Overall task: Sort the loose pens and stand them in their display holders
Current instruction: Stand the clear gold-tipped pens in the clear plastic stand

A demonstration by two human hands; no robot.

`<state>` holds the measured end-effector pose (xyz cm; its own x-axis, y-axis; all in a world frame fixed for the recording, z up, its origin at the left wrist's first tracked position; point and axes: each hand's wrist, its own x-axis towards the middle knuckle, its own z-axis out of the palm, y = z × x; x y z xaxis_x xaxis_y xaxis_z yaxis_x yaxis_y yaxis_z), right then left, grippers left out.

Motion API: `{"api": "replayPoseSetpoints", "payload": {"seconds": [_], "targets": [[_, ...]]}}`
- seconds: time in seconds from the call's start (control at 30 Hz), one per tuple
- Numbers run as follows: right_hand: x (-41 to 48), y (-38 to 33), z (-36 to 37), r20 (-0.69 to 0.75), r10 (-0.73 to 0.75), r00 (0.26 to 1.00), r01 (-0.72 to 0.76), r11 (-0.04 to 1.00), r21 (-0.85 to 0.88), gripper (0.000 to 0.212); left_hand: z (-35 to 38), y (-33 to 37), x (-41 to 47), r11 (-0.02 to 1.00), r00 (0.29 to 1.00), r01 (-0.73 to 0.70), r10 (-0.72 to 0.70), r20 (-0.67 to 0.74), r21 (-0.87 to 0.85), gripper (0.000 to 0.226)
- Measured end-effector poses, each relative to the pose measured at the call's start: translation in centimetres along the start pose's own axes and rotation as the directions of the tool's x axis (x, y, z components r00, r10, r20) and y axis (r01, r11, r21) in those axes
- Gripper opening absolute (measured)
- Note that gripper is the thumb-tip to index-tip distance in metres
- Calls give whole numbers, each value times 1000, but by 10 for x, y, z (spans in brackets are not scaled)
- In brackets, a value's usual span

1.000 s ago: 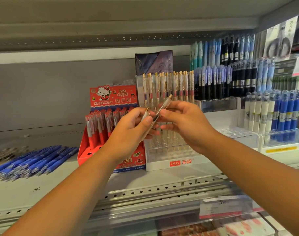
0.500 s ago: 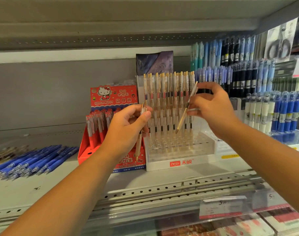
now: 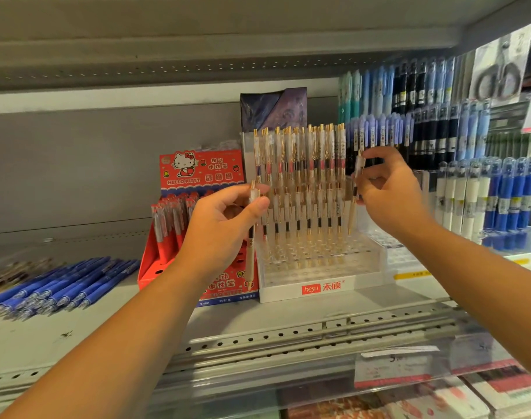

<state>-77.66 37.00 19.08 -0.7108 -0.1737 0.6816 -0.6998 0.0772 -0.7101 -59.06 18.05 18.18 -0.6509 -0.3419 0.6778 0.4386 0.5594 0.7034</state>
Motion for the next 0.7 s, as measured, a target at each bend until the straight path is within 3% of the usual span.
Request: {"api": "replayPoseSetpoints", "payload": {"seconds": [0.4,0.6,0.7], "targets": [[-8,8,2,214,43,976,26,950,-310,39,1,3,0,999,999,-40,40,-4,18,21],[-7,10,2,195,48,980,31,924,-381,27,1,1,1,1000,999,-14,14,-31,0,26],[-9,4,4,105,-5,995,46,918,-395,23,0,1,0,1000,999,-19,19,-35,7,25]]}}
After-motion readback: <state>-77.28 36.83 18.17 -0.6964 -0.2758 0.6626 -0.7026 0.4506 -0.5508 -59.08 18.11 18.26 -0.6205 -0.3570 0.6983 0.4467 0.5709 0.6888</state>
